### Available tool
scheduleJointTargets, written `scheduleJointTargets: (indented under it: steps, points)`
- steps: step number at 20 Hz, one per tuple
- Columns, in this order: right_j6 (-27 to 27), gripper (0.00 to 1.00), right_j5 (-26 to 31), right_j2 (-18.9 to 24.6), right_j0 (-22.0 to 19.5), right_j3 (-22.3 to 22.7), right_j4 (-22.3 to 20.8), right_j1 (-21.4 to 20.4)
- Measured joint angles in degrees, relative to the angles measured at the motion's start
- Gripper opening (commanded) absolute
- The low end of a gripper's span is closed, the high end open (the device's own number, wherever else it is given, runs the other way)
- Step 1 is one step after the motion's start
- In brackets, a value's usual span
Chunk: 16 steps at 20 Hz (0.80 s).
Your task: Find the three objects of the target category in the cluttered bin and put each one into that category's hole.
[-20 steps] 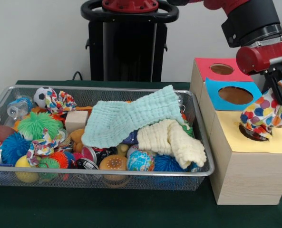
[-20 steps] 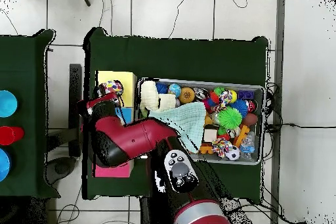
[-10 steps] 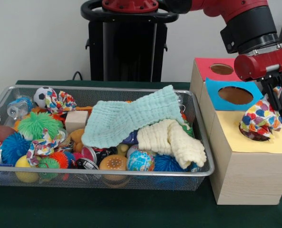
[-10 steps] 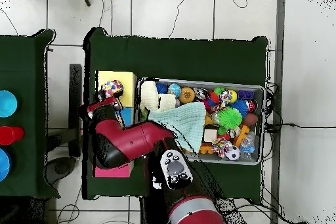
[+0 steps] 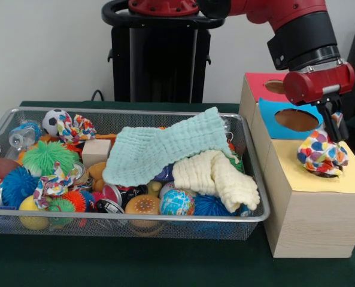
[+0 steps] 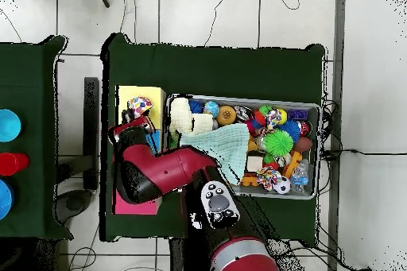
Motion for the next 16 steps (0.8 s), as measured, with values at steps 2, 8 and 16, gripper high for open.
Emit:
scheduleJointTargets:
  steps: [2, 8, 16]
  points:
    - [0.00, 0.00, 0.00, 0.00, -0.45, -0.18, -0.53, 0.00]
    - [0.00, 0.00, 0.00, -0.01, -1.54, -0.95, -1.56, 0.01]
    - [0.00, 0.00, -0.42, -0.01, -0.97, -1.53, -1.57, 0.06]
